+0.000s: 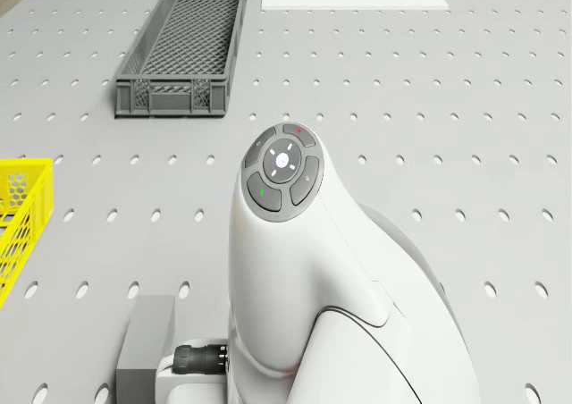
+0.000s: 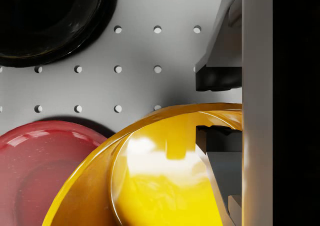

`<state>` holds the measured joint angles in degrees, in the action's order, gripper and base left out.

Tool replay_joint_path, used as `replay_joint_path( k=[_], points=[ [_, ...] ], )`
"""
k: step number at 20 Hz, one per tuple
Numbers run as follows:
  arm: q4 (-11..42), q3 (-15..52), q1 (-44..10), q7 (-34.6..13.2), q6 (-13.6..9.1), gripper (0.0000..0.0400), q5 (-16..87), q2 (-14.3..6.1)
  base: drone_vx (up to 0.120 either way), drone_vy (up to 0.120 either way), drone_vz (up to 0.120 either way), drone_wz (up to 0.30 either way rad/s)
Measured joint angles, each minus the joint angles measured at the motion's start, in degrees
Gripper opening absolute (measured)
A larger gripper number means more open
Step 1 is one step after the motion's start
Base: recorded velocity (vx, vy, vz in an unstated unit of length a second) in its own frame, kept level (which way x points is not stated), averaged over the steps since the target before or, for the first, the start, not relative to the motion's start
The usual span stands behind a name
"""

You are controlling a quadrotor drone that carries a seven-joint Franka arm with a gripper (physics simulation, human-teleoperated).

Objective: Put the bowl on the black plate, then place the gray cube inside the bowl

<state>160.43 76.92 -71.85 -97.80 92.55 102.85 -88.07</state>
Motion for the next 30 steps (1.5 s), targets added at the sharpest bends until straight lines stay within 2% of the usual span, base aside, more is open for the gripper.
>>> replay_joint_path(
  k=[30],
  points=[
    [0.0,0.1,-0.3,-0.2,1.0,0.01,-0.4,-1.0,-0.12,0.12,0.0,0.0]
  ],
)
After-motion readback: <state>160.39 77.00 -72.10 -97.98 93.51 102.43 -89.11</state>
